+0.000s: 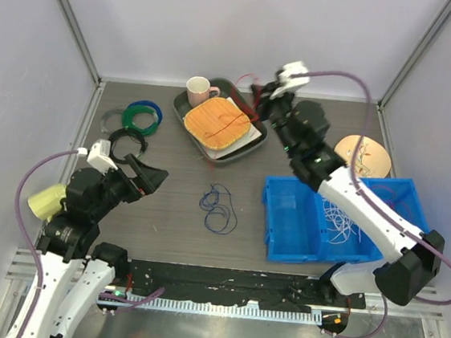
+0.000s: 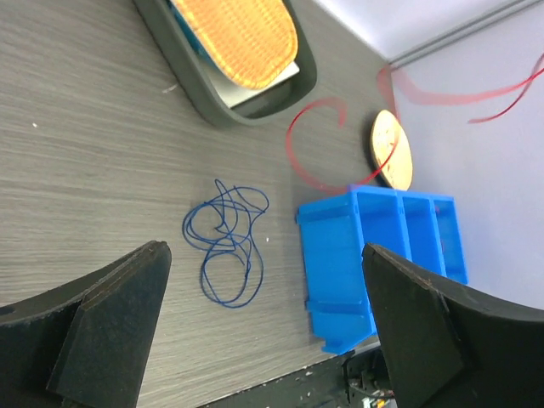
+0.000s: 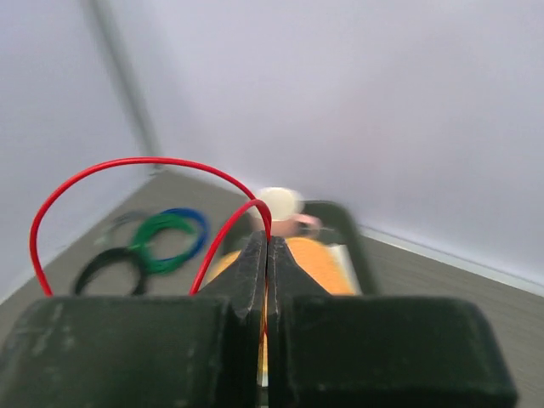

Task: Untangle the cables

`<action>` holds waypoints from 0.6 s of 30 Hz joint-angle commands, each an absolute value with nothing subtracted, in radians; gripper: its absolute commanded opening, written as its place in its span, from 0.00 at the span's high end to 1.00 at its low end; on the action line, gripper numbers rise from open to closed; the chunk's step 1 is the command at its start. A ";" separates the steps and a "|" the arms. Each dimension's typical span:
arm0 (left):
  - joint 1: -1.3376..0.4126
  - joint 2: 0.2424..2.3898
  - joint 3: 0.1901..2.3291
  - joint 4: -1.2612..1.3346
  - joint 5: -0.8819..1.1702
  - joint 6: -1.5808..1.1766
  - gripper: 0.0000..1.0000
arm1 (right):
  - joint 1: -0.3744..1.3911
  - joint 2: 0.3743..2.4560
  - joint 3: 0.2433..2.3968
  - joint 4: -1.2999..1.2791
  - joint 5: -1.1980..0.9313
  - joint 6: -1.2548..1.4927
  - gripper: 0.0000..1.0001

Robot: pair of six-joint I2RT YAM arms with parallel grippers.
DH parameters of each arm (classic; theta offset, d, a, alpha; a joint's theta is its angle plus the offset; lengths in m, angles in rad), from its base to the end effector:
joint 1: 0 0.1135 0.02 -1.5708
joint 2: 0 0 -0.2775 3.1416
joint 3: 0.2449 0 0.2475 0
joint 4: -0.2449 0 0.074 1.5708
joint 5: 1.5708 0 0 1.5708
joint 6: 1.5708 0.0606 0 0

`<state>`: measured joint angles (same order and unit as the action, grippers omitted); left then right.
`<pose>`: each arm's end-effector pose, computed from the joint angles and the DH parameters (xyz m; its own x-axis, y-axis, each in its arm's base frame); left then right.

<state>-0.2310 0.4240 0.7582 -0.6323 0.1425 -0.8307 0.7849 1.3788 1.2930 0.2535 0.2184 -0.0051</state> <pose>0.0976 -0.0318 0.3238 -0.4577 -0.6432 -0.6138 0.0308 0.6785 -0.7340 0.2517 0.2329 0.4473 0.1208 0.1137 -0.9861 -0.5382 0.8422 0.0311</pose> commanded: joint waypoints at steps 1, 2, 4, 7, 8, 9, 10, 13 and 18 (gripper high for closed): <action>-0.235 0.495 0.716 -0.513 0.254 -0.828 0.00 | 0.534 1.290 1.387 0.034 0.258 0.132 0.99; -0.235 0.521 0.694 -0.493 0.270 -0.834 0.00 | 0.497 1.279 1.385 0.019 0.285 0.140 0.99; -0.233 0.557 0.667 -0.430 0.296 -0.845 0.00 | 0.407 1.230 1.349 0.006 0.354 0.152 0.99; -0.236 0.647 0.618 -0.341 0.348 -0.868 0.00 | 0.275 1.149 1.247 0.009 0.393 0.184 0.99; -0.236 0.675 0.615 -0.297 0.366 -0.871 0.00 | 0.229 1.132 1.224 0.012 0.390 0.227 0.99; -0.239 0.733 0.612 -0.278 0.385 -0.871 0.00 | 0.177 1.120 1.189 0.006 0.390 0.254 0.99; -0.251 0.758 0.612 -0.267 0.393 -0.868 0.00 | 0.131 1.091 1.171 0.006 0.388 0.274 0.99; -0.288 0.862 0.609 -0.256 0.379 -0.835 0.00 | 0.012 1.005 1.071 -0.020 0.414 0.319 0.99; -0.337 0.985 0.598 -0.215 0.365 -0.828 0.00 | -0.113 0.922 0.962 -0.034 0.558 0.321 0.99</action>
<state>-0.3038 0.9192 0.5999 -0.3180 0.3378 -0.8520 -0.0643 0.9775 0.9977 -0.0349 0.4374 0.2852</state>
